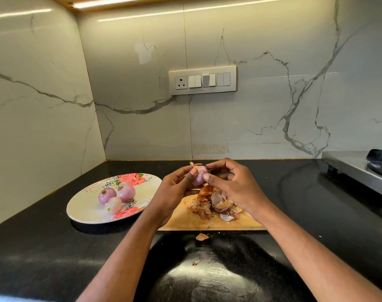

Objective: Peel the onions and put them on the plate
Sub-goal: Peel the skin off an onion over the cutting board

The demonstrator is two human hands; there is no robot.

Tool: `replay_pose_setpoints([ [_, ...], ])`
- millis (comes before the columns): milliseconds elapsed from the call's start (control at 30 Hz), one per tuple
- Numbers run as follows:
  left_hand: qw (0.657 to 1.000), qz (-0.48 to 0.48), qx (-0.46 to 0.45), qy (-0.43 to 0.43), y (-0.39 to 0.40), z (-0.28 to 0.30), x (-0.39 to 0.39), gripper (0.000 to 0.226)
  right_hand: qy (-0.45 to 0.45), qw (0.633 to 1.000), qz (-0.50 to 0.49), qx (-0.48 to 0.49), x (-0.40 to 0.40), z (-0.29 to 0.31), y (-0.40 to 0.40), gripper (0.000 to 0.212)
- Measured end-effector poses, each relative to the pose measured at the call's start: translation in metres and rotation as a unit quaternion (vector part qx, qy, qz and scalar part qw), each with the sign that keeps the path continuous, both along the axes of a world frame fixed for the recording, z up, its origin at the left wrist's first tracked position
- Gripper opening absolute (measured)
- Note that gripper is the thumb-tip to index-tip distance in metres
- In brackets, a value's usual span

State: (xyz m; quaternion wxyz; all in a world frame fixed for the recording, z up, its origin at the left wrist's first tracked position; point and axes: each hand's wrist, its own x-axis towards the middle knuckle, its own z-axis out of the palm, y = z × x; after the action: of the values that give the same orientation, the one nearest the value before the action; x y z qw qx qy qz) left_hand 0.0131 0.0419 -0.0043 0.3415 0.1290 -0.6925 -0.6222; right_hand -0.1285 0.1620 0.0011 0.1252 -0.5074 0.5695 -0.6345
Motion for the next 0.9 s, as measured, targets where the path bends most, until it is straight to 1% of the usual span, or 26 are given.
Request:
replay_pose_setpoints([
  [100,1.0,-0.005,0.01,0.001,-0.0002,-0.0007,-0.0004,0.041,0.006,1.0,-0.007,-0.002,-0.0007,-0.0001,-0.0002,0.018],
  [233,1.0,-0.008,0.019,-0.003,-0.0007,-0.0014,-0.001,0.046,0.007,1.0,-0.013,-0.003,-0.0016,0.0006,-0.0002,0.019],
  [300,1.0,-0.006,0.013,-0.004,-0.001,-0.0018,-0.0011,0.044,0.011,1.0,-0.008,-0.003,-0.0005,0.0003,-0.0003,0.017],
  [400,1.0,-0.009,0.003,-0.011,-0.0006,-0.0027,-0.0008,0.04,0.032,0.999,-0.031,-0.003,0.0015,-0.0005,-0.001,0.023],
  [467,1.0,-0.01,0.007,-0.016,-0.0015,-0.0032,-0.0014,0.041,0.044,0.998,-0.039,0.001,0.001,-0.0012,-0.0014,0.021],
  [533,1.0,-0.01,0.012,-0.02,-0.0025,-0.0034,-0.002,0.043,0.037,0.999,-0.027,0.004,-0.0004,-0.0015,-0.0011,0.017],
  [667,0.999,-0.006,0.028,-0.021,-0.0032,-0.0035,-0.0024,0.046,0.048,0.999,-0.025,0.007,-0.002,-0.0008,-0.0014,0.016],
  [733,0.999,-0.003,0.028,-0.022,-0.0031,-0.0035,-0.0022,0.046,0.063,0.998,-0.027,0.011,-0.0004,-0.0011,-0.001,0.017],
  [833,0.999,-0.002,0.013,-0.033,-0.003,-0.004,-0.0025,0.049,0.102,0.993,-0.055,0.011,0.0024,-0.0032,-0.0011,0.026],
  [900,0.999,0.0,0.011,-0.04,-0.0029,-0.0039,-0.0028,0.051,0.12,0.991,-0.066,0.006,0.0027,-0.0034,-0.0013,0.024],
])
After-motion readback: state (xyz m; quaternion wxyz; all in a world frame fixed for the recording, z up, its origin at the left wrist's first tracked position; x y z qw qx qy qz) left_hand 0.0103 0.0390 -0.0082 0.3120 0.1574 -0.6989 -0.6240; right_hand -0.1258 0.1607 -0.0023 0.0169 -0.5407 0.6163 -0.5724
